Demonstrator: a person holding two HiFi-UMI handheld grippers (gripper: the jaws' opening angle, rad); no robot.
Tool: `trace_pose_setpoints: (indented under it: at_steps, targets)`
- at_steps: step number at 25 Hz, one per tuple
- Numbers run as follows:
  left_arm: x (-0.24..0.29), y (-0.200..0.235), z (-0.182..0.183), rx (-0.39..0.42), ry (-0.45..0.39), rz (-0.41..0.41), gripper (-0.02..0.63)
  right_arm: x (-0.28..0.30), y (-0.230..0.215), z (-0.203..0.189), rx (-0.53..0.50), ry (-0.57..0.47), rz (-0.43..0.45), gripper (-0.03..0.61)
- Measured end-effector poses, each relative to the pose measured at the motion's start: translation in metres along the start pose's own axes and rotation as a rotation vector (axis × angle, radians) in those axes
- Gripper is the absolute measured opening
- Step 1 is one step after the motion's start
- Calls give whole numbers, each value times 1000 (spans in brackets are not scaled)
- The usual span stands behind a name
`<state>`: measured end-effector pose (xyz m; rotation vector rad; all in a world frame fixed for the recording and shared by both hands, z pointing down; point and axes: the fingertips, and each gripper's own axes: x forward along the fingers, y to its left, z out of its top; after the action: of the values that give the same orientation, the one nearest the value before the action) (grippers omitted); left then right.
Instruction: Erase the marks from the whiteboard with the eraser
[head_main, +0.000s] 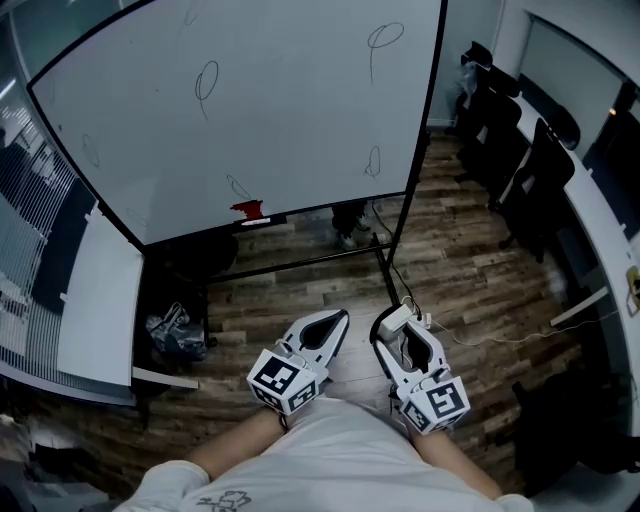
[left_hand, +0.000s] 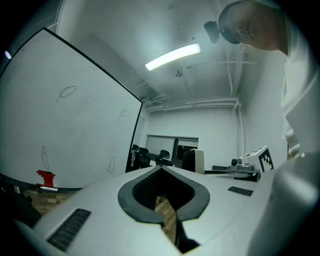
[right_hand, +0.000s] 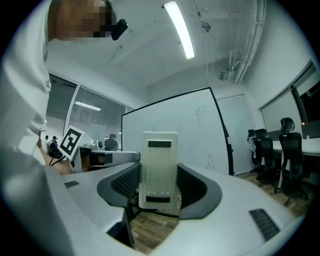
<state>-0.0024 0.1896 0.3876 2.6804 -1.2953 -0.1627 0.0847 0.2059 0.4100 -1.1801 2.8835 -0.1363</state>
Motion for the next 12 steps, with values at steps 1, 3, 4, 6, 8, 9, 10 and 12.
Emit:
trace_pose_setpoints:
  at_steps: [1, 3, 4, 6, 8, 9, 10, 12]
  targets:
    - [1, 10, 4, 2, 3, -5, 6, 11, 0, 2, 2, -2, -5, 235]
    - [1, 31, 10, -1, 5, -13, 6, 31, 1, 5, 5, -6, -15, 234]
    - [1, 41, 14, -3, 4, -17, 6, 41, 2, 7, 6, -8, -18, 235]
    - [-1, 58, 19, 0, 4, -22, 6, 60, 6, 8, 11, -11, -21, 235]
    - [-4, 74, 21, 1, 10, -25, 6, 78, 11, 5, 17, -6, -19, 235]
    - [-6, 81, 20, 0, 13, -25, 6, 85, 14, 4, 19, -3, -17, 234]
    - [-8, 88, 19, -3, 16, -25, 6, 92, 16, 2, 20, 0, -15, 235]
    - [-10, 103, 16, -15, 23, -18, 6, 104, 20, -3, 20, 11, -12, 234]
